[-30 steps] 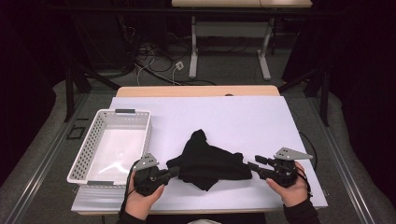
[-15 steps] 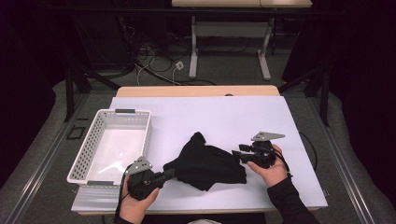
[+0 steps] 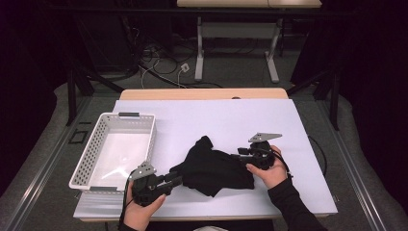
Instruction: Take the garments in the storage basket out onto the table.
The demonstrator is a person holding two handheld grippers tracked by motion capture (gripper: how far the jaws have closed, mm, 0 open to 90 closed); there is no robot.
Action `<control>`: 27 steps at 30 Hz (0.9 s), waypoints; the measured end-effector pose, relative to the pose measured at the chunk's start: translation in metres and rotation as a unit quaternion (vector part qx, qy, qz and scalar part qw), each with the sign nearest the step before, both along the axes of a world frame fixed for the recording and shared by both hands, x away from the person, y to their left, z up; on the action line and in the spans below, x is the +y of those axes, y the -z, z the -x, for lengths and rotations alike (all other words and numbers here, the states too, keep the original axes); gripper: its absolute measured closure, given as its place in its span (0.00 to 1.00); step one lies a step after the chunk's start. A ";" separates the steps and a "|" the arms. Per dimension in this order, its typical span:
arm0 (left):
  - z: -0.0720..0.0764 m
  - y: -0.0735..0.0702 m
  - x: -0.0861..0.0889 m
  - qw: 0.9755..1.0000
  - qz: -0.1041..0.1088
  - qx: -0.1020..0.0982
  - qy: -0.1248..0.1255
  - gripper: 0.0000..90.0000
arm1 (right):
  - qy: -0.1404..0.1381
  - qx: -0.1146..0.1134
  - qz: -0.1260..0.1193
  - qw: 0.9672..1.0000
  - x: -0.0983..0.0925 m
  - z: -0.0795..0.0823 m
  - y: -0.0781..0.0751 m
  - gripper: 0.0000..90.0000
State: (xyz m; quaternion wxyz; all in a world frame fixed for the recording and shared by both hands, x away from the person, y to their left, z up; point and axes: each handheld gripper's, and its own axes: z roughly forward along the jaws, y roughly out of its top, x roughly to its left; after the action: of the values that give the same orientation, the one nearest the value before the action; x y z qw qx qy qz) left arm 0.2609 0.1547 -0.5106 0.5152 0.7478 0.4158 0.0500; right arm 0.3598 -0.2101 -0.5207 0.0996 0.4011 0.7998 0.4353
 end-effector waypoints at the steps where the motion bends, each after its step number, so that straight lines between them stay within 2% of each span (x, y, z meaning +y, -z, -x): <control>1: 0.000 0.000 0.000 1.000 0.000 -0.003 -0.001 0.69 | -0.001 0.001 -0.002 1.000 -0.001 0.002 0.000 0.62; 4: -0.001 -0.002 0.000 1.000 0.000 -0.013 -0.010 0.60 | 0.002 0.011 -0.002 1.000 -0.007 0.008 0.002 0.61; 9: -0.006 -0.006 -0.003 1.000 -0.003 -0.015 -0.018 0.51 | 0.000 0.025 -0.004 1.000 -0.015 0.024 0.004 0.61; 12: -0.017 -0.014 -0.010 1.000 -0.018 -0.015 -0.011 0.48 | -0.009 0.025 0.004 1.000 -0.014 0.033 0.005 0.60; 15: -0.035 -0.022 -0.019 0.999 -0.038 -0.020 -0.004 0.47 | -0.012 0.026 0.014 0.999 -0.011 0.037 0.007 0.61; 18: -0.064 -0.032 -0.029 0.999 -0.046 -0.019 -0.013 0.46 | -0.014 0.031 0.016 0.999 -0.008 0.037 0.009 0.62; 23: -0.107 -0.037 -0.043 0.998 -0.056 -0.007 -0.020 0.45 | -0.019 0.038 0.023 0.999 -0.004 0.036 0.013 0.77; 27: -0.127 -0.034 -0.053 0.997 -0.070 -0.001 -0.026 0.45 | -0.026 0.034 0.020 0.999 -0.002 0.038 0.012 0.90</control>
State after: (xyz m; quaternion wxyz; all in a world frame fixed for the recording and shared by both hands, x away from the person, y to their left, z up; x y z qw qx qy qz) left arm 0.3875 0.1014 -0.4763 0.4606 0.7708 0.4301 0.0932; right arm 0.3221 -0.2124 -0.5328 0.0696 0.3929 0.8212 0.4079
